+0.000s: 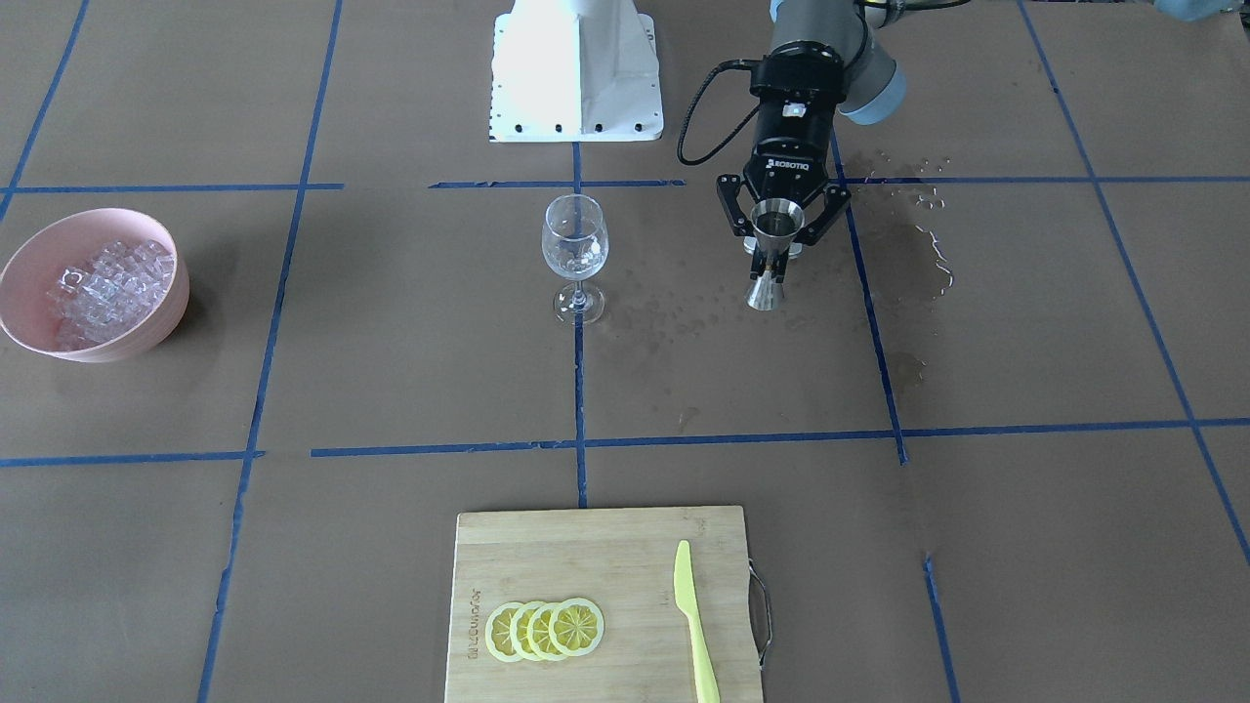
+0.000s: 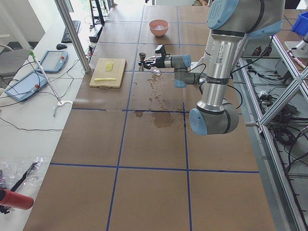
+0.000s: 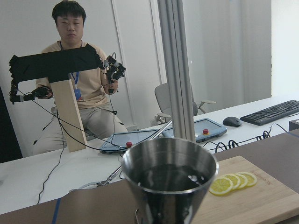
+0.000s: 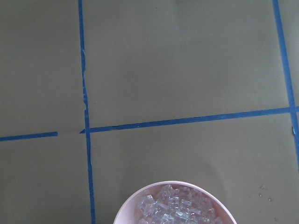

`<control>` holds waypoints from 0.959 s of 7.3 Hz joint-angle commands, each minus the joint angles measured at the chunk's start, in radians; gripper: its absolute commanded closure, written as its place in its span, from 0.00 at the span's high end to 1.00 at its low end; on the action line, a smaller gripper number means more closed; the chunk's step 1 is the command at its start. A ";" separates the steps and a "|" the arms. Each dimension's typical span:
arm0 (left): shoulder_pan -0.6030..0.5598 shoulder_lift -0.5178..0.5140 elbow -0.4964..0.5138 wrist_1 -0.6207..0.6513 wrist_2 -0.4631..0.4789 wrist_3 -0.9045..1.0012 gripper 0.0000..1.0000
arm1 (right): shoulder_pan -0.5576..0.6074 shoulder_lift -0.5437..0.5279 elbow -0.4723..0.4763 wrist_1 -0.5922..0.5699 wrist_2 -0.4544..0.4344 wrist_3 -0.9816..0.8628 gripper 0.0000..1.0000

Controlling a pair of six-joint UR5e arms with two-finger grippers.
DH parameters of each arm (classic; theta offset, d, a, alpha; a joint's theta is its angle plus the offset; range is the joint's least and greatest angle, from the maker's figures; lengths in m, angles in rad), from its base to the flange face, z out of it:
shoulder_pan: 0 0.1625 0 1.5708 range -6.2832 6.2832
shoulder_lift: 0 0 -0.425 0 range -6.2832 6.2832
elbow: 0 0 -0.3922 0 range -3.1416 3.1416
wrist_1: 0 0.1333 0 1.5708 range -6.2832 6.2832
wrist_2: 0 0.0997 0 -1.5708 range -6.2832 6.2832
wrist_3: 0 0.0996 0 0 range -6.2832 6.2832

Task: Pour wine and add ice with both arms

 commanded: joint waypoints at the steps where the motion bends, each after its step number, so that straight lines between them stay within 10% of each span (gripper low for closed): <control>1: 0.003 -0.082 0.003 0.089 -0.042 0.044 0.00 | -0.047 0.000 0.037 0.000 -0.024 0.050 1.00; 7: 0.083 -0.097 0.003 0.126 0.029 0.076 0.00 | -0.067 0.008 0.037 0.000 -0.041 0.051 1.00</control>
